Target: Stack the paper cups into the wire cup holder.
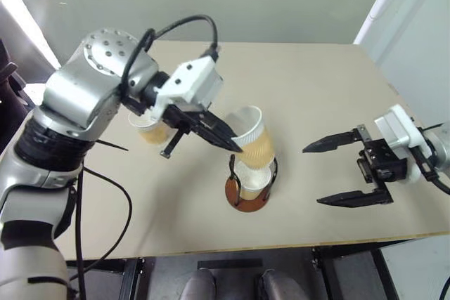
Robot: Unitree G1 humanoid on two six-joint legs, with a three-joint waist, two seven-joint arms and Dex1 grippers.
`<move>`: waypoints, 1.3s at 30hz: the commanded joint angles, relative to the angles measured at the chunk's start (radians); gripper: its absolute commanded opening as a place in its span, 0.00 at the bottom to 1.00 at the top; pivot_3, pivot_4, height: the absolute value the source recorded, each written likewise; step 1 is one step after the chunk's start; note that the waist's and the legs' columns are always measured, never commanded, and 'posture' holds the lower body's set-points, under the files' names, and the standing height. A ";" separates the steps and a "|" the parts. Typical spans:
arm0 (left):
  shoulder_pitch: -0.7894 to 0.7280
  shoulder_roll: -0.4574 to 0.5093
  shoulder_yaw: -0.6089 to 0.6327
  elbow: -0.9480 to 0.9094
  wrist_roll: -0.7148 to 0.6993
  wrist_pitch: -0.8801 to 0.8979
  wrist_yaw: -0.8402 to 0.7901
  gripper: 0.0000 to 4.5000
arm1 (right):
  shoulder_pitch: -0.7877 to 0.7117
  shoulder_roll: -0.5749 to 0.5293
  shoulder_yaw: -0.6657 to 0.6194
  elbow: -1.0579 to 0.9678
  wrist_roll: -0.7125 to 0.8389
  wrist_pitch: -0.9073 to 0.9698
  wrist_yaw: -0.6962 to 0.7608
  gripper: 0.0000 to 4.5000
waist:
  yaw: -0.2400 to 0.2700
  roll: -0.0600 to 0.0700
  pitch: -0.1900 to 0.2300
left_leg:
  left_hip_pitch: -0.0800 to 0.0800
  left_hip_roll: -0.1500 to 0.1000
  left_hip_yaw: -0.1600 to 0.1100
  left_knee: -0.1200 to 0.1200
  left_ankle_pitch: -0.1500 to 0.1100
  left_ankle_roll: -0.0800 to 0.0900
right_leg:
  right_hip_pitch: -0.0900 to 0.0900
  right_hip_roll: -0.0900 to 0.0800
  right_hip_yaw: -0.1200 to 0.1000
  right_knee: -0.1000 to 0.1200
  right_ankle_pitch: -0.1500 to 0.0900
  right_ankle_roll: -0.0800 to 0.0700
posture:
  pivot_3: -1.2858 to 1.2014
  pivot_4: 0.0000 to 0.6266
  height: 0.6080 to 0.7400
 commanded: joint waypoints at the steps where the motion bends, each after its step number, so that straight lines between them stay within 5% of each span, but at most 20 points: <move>1: -0.040 0.013 -0.037 -0.010 0.015 -0.074 -0.041 0.00 | -0.004 -0.026 -0.013 0.006 -0.043 -0.032 -0.012 1.00 | 0.000 0.000 0.000 | 0.000 0.000 0.000 0.001 -0.001 0.001 | 0.001 0.000 0.000 0.000 0.000 0.000 | 0.52 0.24 1.00; 20: -0.118 -0.041 -0.201 0.099 0.095 -0.269 -0.041 0.00 | 0.033 -0.064 -0.034 0.049 -0.119 -0.099 -0.009 1.00 | 0.007 0.000 0.000 | -0.001 -0.003 0.001 0.004 -0.004 0.007 | 0.006 -0.005 0.000 -0.008 0.002 0.007 | 0.52 0.24 1.00; 39: -0.165 -0.062 -0.310 0.176 0.102 -0.394 -0.041 0.00 | 0.023 -0.204 -0.266 0.117 0.051 -0.010 0.126 1.00 | 0.013 0.001 0.001 | -0.005 -0.004 0.001 0.005 -0.005 0.008 | 0.006 -0.007 0.000 -0.015 0.004 0.010 | 0.52 0.24 1.00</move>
